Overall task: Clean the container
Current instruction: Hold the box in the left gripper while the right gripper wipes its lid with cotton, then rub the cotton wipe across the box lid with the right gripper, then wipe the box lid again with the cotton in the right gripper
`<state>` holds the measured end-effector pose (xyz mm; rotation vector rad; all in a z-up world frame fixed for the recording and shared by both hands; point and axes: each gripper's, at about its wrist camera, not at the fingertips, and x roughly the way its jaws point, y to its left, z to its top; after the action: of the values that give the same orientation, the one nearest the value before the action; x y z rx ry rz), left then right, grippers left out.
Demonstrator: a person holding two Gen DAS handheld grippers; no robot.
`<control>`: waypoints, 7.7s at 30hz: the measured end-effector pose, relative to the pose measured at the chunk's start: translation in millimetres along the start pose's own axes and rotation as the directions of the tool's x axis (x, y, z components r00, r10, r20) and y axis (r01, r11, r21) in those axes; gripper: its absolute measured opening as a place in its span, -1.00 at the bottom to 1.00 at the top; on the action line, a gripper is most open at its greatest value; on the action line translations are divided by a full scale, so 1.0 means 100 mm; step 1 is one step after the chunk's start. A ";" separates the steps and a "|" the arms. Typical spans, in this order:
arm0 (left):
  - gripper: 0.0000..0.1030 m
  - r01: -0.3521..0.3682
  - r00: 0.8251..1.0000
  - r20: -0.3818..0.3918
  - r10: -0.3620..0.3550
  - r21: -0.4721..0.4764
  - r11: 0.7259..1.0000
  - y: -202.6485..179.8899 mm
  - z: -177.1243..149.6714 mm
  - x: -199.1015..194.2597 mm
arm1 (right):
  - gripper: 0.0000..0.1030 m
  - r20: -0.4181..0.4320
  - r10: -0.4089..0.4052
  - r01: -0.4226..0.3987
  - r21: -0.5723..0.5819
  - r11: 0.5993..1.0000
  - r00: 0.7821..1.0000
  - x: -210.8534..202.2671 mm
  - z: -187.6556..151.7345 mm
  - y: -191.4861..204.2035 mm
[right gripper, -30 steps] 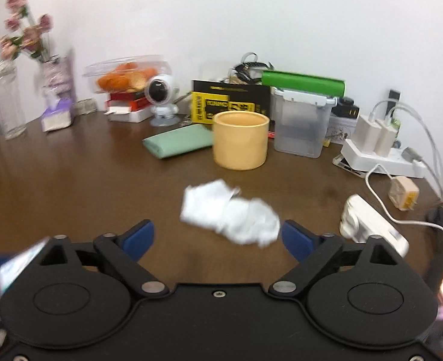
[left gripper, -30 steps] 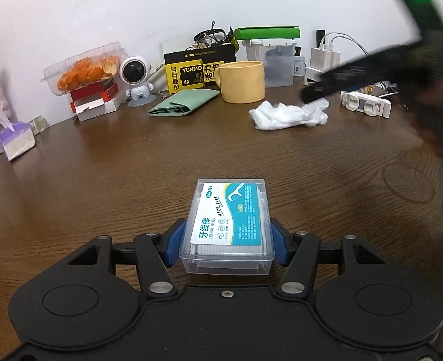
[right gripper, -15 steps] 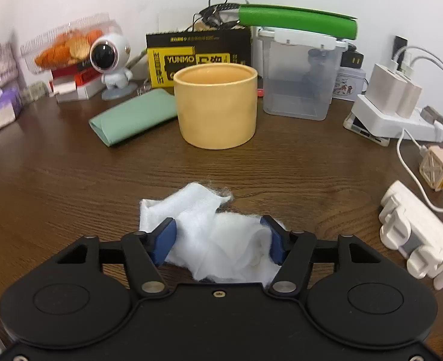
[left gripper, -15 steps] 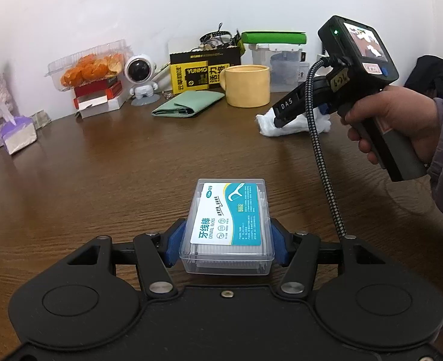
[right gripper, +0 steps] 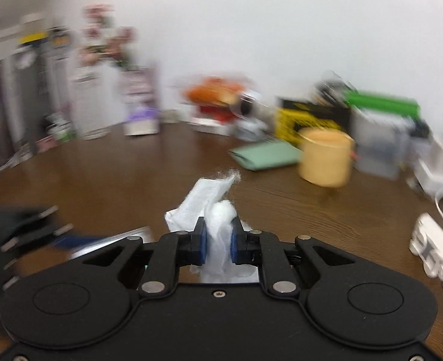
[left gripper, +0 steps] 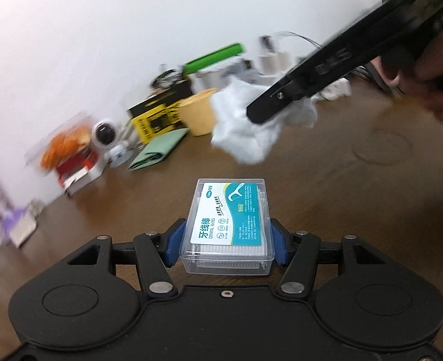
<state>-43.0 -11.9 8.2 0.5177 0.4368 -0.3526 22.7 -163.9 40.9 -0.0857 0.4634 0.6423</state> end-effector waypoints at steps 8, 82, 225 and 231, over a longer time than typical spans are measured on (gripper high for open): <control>0.10 0.041 0.995 0.082 -0.052 0.131 0.991 -0.19 -0.06 -0.03 | -0.70 0.003 0.152 -0.152 -0.056 0.987 0.988 -0.15 -0.23 0.30; 0.10 -0.015 0.987 0.160 -0.029 0.266 0.964 -0.40 -0.12 -0.10 | -0.68 0.047 0.151 -0.147 -0.079 0.986 0.987 -0.28 -0.50 0.31; 0.10 0.021 0.981 0.171 -0.094 0.387 0.922 -0.56 -0.19 -0.11 | -0.67 0.038 0.021 -0.018 -0.074 0.997 0.999 -0.39 -0.55 0.34; 0.10 0.023 0.981 0.170 -0.096 0.386 0.922 -0.56 -0.19 -0.12 | -0.67 0.019 -0.076 0.075 0.009 0.997 0.997 -0.24 -0.47 0.08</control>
<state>-82.3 -44.4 -22.9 0.8463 0.1999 -0.5460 -17.1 -181.2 10.1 -0.0886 0.4426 0.5665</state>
